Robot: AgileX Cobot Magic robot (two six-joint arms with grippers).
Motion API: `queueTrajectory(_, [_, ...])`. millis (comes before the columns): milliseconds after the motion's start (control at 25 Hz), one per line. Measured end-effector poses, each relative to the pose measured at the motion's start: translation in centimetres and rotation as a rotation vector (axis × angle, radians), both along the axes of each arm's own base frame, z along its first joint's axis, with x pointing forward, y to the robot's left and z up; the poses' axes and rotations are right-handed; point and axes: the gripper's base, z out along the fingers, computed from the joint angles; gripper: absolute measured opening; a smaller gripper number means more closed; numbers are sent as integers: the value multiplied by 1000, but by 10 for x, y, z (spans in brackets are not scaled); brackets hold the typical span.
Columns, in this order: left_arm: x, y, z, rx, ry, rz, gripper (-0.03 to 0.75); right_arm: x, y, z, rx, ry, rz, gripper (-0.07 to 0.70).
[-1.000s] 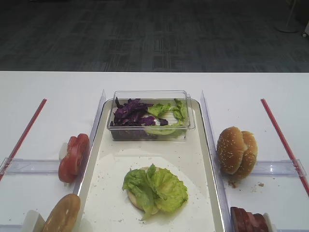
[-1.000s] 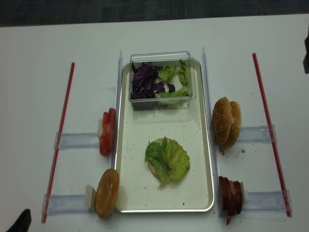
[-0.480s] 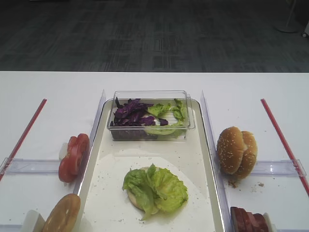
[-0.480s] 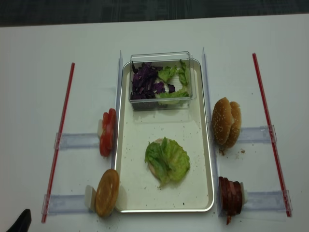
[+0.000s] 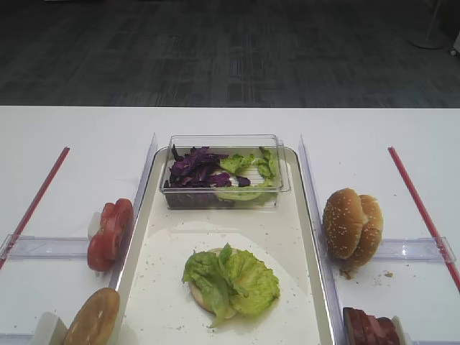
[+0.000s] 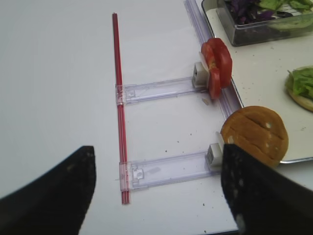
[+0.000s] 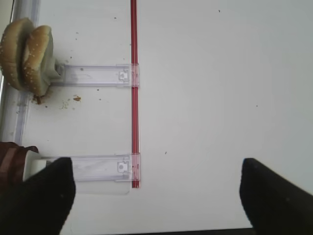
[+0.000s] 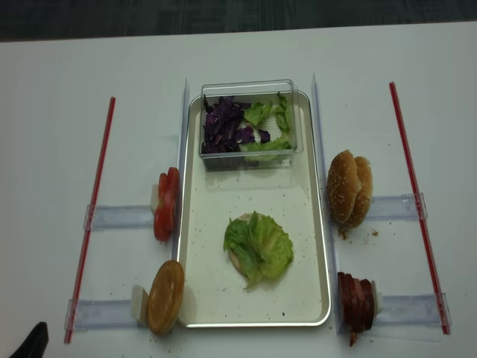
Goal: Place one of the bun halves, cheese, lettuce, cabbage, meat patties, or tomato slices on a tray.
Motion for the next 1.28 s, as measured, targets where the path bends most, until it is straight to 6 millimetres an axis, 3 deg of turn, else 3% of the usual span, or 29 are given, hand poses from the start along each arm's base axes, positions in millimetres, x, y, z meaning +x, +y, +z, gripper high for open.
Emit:
queueTrajectory(480, [0,0,0,0,0,0,493,-23,4,-52,17,-72,2,692])
queueTrajectory(960, [0,0,0,0,0,0,493,-31,5,-50,10,-145,2,692])
queueTrajectory(1280, [0,0,0,0,0,0,493,-47,7,-48,3,-255,23,692])
